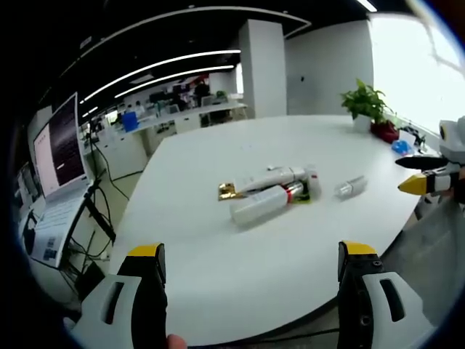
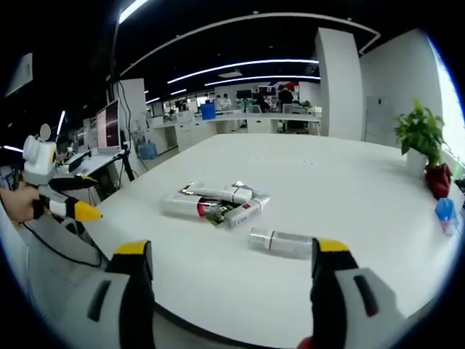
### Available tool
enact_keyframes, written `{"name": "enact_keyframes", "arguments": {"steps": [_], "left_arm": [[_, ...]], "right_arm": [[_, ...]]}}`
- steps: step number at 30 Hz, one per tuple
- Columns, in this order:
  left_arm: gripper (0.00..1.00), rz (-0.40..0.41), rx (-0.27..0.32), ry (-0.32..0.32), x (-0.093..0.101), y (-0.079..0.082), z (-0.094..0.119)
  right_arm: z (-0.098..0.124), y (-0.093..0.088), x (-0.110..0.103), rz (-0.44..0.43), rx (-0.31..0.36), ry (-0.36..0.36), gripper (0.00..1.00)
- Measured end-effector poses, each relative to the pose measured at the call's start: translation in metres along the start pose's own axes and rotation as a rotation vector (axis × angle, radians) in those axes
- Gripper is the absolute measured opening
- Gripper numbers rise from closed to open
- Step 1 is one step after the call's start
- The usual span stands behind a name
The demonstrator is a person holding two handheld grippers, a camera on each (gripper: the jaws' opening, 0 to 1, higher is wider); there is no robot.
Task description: Arrange the skincare products in the storage area until every visible bottle or jar stands upright without overlapping.
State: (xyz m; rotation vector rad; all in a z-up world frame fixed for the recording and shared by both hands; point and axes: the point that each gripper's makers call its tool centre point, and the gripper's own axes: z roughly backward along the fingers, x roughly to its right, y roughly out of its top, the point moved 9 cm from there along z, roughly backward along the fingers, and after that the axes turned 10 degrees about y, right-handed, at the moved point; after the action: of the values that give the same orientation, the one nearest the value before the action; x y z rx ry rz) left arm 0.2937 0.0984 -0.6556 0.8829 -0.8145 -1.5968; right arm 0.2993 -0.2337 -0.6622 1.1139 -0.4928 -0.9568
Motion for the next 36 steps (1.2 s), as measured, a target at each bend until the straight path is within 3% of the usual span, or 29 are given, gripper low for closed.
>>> {"name": "enact_keyframes", "arguments": {"steps": [11, 17, 22, 29, 36], "left_arm": [[0.96, -0.062, -0.044, -0.021, 0.001, -0.001, -0.008], [0.96, -0.031, -0.084, -0.030, -0.008, -0.003, -0.015], [0.96, -0.055, -0.107, -0.034, -0.015, -0.003, -0.019], [0.95, -0.117, -0.156, -0.093, -0.012, -0.003, -0.029], [0.94, -0.189, -0.162, -0.153, -0.007, 0.008, -0.042]], "right_arm": [[0.000, 0.000, 0.002, -0.010, 0.001, -0.006, 0.91], [0.000, 0.000, 0.003, -0.014, -0.002, -0.013, 0.91], [-0.001, 0.000, 0.002, -0.009, -0.007, -0.009, 0.90], [-0.002, 0.000, 0.002, -0.009, -0.010, -0.008, 0.90], [-0.002, 0.000, 0.003, -0.022, -0.002, -0.014, 0.89]]}}
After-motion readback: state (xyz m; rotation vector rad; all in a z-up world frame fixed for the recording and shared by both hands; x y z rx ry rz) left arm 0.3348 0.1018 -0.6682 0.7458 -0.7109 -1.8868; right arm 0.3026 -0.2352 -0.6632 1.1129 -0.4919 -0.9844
